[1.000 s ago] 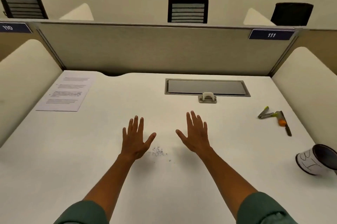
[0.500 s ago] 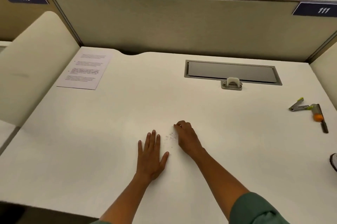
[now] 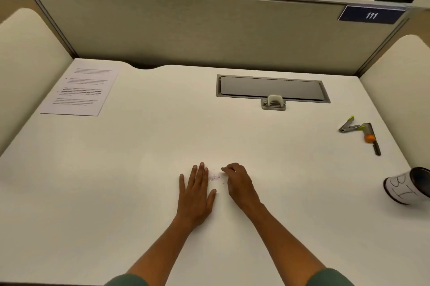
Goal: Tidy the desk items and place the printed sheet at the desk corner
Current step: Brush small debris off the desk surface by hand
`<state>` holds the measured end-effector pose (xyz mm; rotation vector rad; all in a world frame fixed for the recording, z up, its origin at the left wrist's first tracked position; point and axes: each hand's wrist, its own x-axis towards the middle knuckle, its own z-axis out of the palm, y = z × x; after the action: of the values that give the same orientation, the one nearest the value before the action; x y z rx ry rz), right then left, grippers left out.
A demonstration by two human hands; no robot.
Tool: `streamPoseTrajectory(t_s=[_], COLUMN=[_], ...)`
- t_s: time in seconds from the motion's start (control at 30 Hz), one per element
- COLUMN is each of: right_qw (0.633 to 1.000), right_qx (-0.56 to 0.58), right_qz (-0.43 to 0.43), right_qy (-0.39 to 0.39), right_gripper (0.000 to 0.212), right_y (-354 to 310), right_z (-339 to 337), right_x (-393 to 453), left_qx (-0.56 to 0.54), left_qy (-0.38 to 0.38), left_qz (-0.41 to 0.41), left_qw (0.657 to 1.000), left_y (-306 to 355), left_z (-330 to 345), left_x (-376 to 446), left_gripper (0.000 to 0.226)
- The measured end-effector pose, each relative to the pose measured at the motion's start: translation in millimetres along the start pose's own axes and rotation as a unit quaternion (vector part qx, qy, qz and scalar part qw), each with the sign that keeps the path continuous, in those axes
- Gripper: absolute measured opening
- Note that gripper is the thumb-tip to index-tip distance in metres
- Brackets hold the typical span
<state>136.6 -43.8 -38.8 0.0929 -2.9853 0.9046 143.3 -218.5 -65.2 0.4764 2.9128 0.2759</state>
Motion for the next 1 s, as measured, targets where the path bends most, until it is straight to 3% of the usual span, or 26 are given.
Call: streamPoseTrajectory(t_s=[0.1, 0.17, 0.4, 0.57, 0.67, 0.77, 1.0], right_qw=[0.997, 0.997, 0.998, 0.995, 0.99, 0.986, 0.992], right_qx=[0.016, 0.029, 0.043, 0.083, 0.12, 0.128, 0.103], right_qz=[0.055, 0.071, 0.049, 0.049, 0.065, 0.078, 0.056], right_qy=[0.044, 0.033, -0.002, 0.008, 0.047, 0.072, 0.035], right_gripper=[0.041, 0.043, 0.043, 0.027, 0.015, 0.021, 0.024], right_y=[17, 24, 2, -24, -24, -9, 7], right_z=[-14, -18, 4, 17, 8, -5, -6], right_x=[-11, -19, -26, -14, -8, -8, -25], left_qx=[-0.007, -0.009, -0.007, -0.001, -0.011, -0.006, 0.002], left_qy=[0.021, 0.016, -0.02, -0.035, -0.026, -0.014, -0.007], left_qz=[-0.015, -0.029, 0.002, 0.05, 0.032, 0.004, -0.001], left_qw=[1.0, 0.999, 1.0, 0.998, 0.999, 1.0, 1.0], left_y=[-10, -23, -12, 16, 12, -8, -36], left_z=[-8, -13, -11, -6, -8, -14, -9], left_x=[4, 3, 1, 2, 5, 6, 0], left_gripper=[0.072, 0.074, 0.072, 0.069, 0.07, 0.073, 0.078])
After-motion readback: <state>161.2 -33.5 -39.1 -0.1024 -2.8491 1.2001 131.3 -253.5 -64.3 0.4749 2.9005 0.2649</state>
